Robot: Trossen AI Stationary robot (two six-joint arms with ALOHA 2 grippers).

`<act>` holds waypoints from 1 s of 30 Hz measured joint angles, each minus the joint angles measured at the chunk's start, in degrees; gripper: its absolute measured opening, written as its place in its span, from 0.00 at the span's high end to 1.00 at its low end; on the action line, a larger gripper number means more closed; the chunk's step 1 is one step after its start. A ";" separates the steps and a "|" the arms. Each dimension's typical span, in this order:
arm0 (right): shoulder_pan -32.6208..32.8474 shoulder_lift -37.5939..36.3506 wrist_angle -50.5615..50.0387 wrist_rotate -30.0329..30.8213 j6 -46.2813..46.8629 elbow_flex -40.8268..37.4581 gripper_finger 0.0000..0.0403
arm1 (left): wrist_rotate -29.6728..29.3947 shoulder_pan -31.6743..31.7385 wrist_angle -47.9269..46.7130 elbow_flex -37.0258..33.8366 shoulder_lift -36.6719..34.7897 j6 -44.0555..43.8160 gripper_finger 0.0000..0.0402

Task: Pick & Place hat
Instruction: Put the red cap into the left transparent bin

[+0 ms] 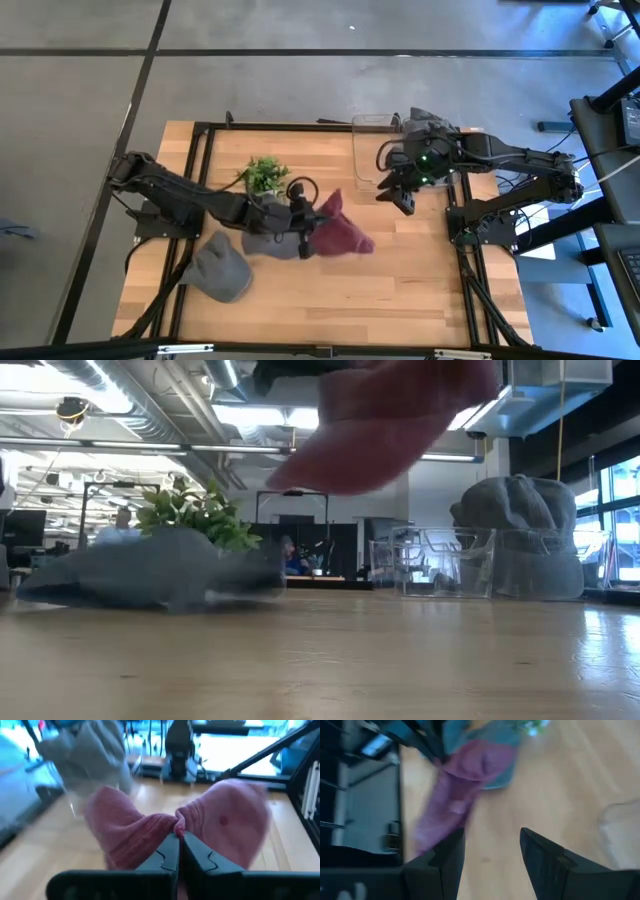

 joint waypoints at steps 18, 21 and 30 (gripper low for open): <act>0.00 6.11 6.26 -1.53 3.25 0.00 0.31 | -14.15 2.02 18.15 0.04 1.16 16.21 0.99; 0.00 7.08 8.21 -0.74 3.21 0.00 0.27 | -14.13 2.45 18.07 0.04 1.16 12.39 0.99; -1.47 5.83 10.19 -0.18 3.15 1.54 0.26 | -12.84 2.73 17.74 0.04 1.29 11.12 0.99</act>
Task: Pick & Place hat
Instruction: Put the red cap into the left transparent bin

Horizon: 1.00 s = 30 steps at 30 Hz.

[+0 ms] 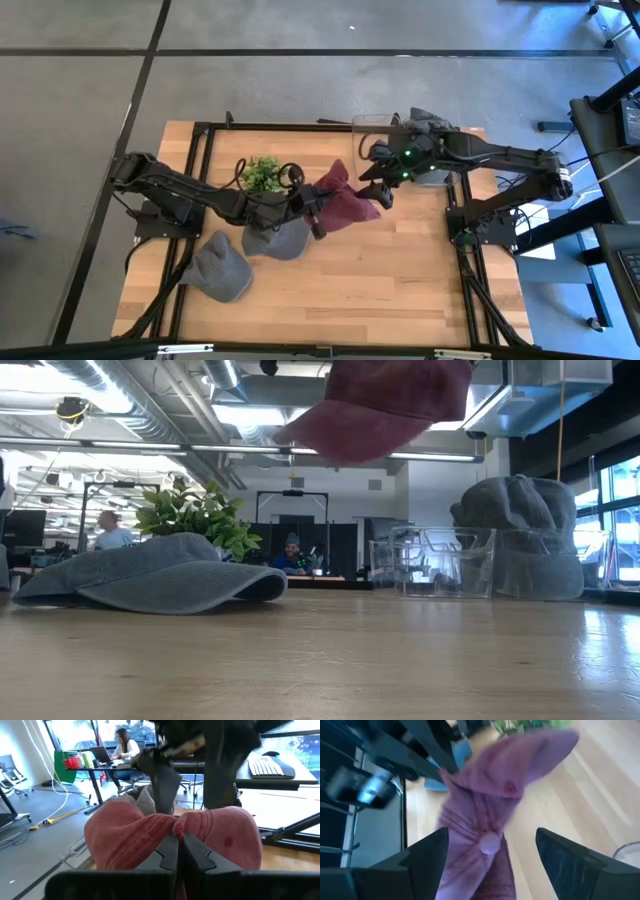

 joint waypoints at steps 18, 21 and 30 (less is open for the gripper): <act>3.51 -1.25 -5.77 7.44 -11.68 3.01 0.26 | 0.65 1.79 -0.18 7.98 6.34 -0.79 0.99; 4.16 -1.33 -5.69 7.61 -11.43 3.01 0.26 | -0.07 1.83 0.02 8.17 6.31 -1.25 0.99; 5.04 -1.33 -5.74 7.62 -4.45 3.01 0.30 | -1.31 1.83 -0.02 8.17 6.31 -1.49 0.99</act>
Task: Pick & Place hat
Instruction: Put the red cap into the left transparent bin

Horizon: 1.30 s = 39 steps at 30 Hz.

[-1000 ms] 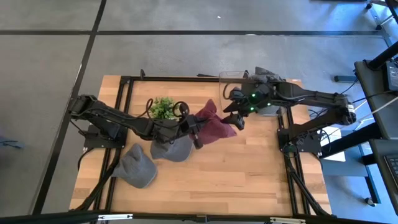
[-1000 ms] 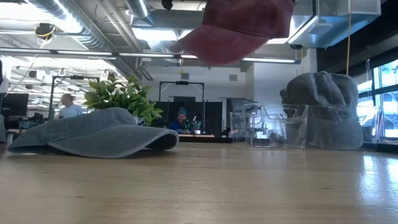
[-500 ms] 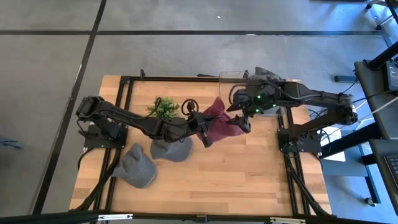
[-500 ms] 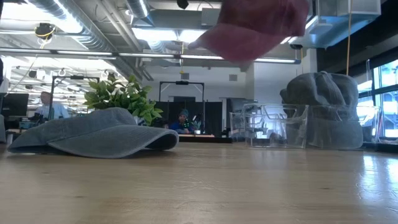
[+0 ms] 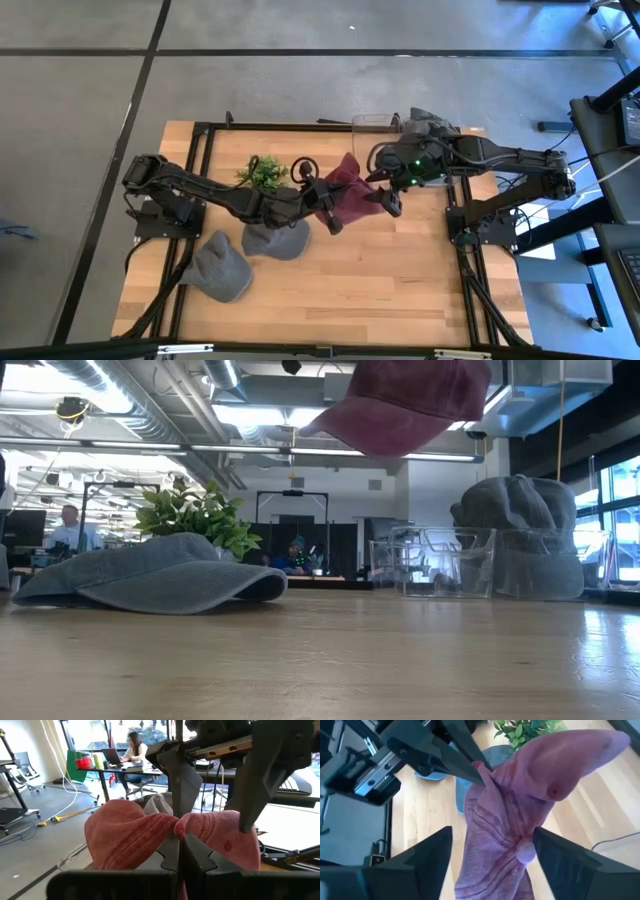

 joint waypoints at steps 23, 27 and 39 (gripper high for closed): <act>0.00 0.07 -3.22 1.16 -0.63 0.92 0.98 | 0.25 -0.57 0.86 -0.10 -0.43 6.58 0.90; -0.02 0.11 -7.96 5.94 -2.10 3.42 0.98 | 5.26 -1.09 -2.04 -0.09 -2.54 6.19 0.85; -0.57 0.55 -12.99 38.93 -43.46 7.50 0.99 | 7.27 -0.69 -13.20 -0.07 -8.46 4.71 0.82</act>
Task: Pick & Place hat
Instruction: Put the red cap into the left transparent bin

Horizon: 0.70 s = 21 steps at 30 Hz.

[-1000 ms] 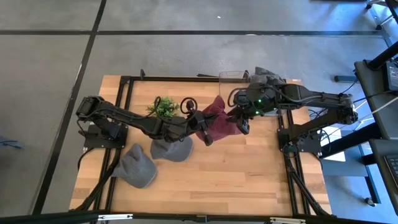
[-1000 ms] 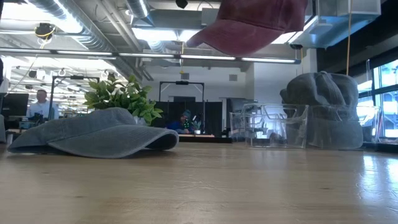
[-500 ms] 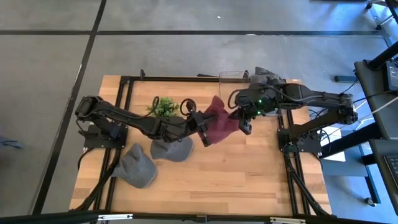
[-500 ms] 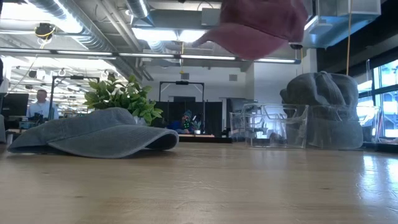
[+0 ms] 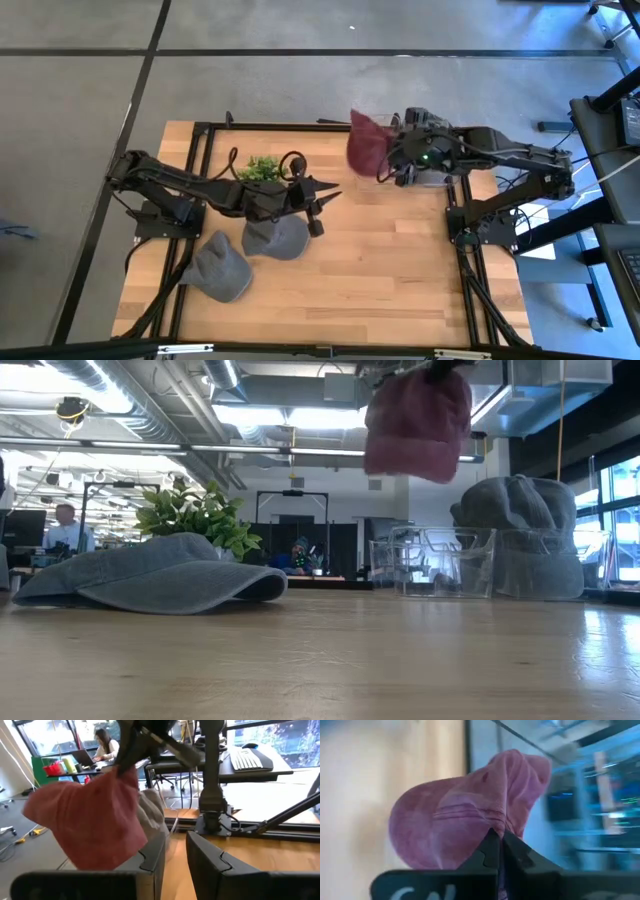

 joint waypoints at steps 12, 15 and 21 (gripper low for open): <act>-11.75 0.60 13.65 7.82 -16.28 -15.23 0.99 | -0.04 1.40 -3.24 -1.62 0.39 -2.18 0.82; -14.67 0.56 22.89 6.67 -21.52 -21.01 0.99 | -0.08 2.06 -3.41 -1.62 0.42 -2.18 0.82; -19.01 0.56 42.41 6.64 -33.54 -29.84 0.99 | -0.06 3.32 -3.60 -1.62 0.42 -2.17 0.82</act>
